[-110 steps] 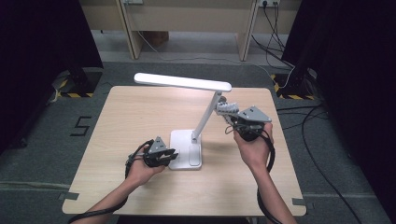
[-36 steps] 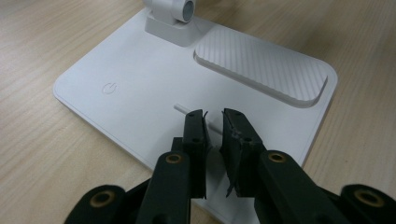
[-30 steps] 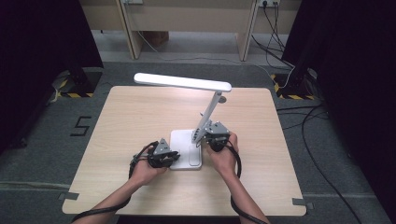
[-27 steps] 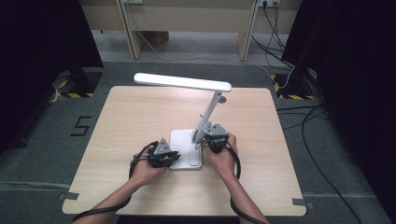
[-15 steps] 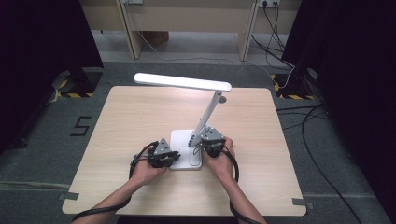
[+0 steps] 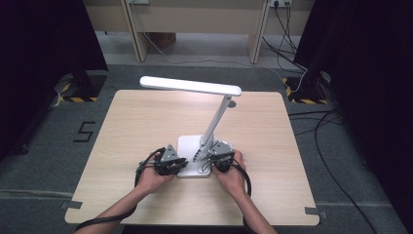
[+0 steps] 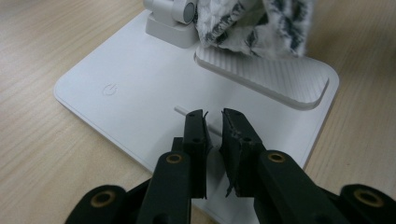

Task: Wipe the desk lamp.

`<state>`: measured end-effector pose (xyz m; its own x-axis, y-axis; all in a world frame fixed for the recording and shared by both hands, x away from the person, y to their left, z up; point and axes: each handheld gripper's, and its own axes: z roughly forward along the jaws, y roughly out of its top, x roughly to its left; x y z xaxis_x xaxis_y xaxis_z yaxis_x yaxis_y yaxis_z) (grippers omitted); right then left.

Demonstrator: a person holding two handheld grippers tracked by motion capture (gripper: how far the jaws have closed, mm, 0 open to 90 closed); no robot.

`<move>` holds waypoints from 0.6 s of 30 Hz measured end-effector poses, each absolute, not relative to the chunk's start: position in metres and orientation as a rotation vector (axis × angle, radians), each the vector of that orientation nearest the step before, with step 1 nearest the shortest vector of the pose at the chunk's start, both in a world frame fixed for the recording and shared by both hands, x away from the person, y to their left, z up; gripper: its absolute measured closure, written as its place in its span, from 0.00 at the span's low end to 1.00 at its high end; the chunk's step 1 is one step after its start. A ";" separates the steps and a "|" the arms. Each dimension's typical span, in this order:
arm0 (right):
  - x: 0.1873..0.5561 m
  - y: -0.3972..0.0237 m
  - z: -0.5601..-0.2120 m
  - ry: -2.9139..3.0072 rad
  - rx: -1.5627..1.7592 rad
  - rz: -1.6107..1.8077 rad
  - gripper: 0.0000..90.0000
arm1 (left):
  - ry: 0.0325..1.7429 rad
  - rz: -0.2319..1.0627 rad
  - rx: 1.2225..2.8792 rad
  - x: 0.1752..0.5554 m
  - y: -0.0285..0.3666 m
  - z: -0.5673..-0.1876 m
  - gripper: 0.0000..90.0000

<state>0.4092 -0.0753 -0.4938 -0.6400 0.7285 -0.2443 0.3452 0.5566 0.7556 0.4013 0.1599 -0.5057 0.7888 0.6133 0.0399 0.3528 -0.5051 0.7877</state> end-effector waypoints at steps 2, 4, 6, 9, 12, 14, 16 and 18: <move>0.406 -0.076 -0.494 2.262 0.852 0.924 0.92 | 0.713 0.402 2.149 0.401 0.160 -0.506 0.88; 0.402 -0.078 -0.494 2.270 0.844 0.926 0.92 | 0.715 0.400 2.147 0.401 0.160 -0.506 0.88; 0.399 -0.079 -0.494 2.286 0.832 0.928 0.92 | 0.714 0.400 2.148 0.401 0.160 -0.506 0.88; 0.393 -0.080 -0.494 2.308 0.819 0.929 0.92 | 0.714 0.398 2.148 0.402 0.160 -0.506 0.88; 0.386 -0.081 -0.494 2.327 0.809 0.937 0.92 | 0.714 0.396 2.156 0.402 0.160 -0.505 0.88; 0.381 -0.081 -0.494 2.339 0.796 0.938 0.92 | 0.717 0.393 2.154 0.402 0.160 -0.505 0.88; 0.377 -0.082 -0.494 2.353 0.780 0.937 0.92 | 0.718 0.390 2.147 0.402 0.160 -0.506 0.88; 0.373 -0.083 -0.494 2.358 0.773 0.942 0.92 | 0.722 0.393 2.139 0.402 0.160 -0.506 0.88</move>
<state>0.3729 -0.0826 -0.4935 -0.7241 0.6532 -0.2211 0.3211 0.6031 0.7302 0.4017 0.1600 -0.5061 0.7861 0.6174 0.0291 0.3595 -0.4951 0.7910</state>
